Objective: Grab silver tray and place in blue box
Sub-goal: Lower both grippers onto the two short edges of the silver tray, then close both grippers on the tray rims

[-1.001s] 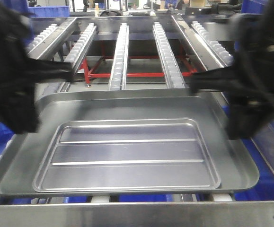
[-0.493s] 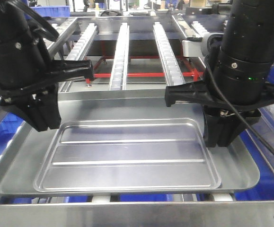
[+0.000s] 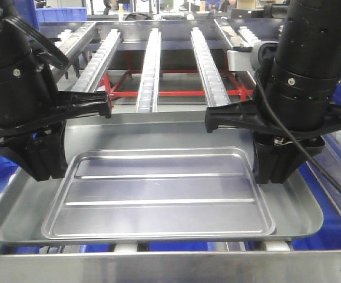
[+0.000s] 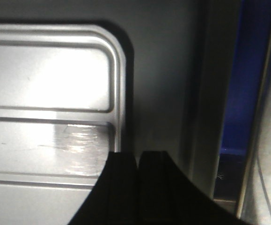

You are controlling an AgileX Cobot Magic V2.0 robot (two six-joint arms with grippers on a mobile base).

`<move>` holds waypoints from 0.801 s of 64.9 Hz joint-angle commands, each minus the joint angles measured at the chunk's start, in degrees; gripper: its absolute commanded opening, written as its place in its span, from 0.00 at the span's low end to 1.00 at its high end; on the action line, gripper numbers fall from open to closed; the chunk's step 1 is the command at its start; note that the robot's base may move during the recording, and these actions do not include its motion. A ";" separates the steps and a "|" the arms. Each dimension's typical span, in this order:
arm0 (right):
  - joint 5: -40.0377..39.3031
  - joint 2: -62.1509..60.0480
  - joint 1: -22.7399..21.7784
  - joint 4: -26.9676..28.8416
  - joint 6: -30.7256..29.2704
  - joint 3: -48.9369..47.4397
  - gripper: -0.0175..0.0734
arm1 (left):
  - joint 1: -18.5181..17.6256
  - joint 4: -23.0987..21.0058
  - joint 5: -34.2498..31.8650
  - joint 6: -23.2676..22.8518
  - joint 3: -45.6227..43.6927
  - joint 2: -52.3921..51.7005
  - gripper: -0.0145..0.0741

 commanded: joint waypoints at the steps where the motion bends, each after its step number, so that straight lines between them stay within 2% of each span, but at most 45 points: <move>1: -1.86 -2.28 -0.03 -0.38 0.07 -1.75 0.33 | -0.72 -0.08 -1.13 -0.43 -1.18 -1.99 0.08; 7: -2.48 -2.28 -0.03 -0.38 0.07 -1.75 0.47 | -1.22 -0.08 -0.97 -0.43 -1.18 -1.95 0.15; 11: -3.02 -2.28 -0.03 -0.38 0.07 -1.75 0.58 | -1.22 0.14 -0.97 -0.43 -1.18 -1.48 0.25; 16: -3.15 -2.15 -0.03 -0.33 0.07 -1.75 0.65 | -1.22 0.15 -0.47 -0.43 -1.18 -0.43 0.37; 20: -3.03 -1.60 -0.03 -0.33 0.07 -1.75 0.65 | -1.22 0.15 -0.36 -0.43 -1.18 0.88 0.42; 52: -3.20 -0.46 -0.03 -0.16 0.07 -1.75 0.65 | -0.90 0.15 -2.00 -0.43 -1.18 4.08 0.41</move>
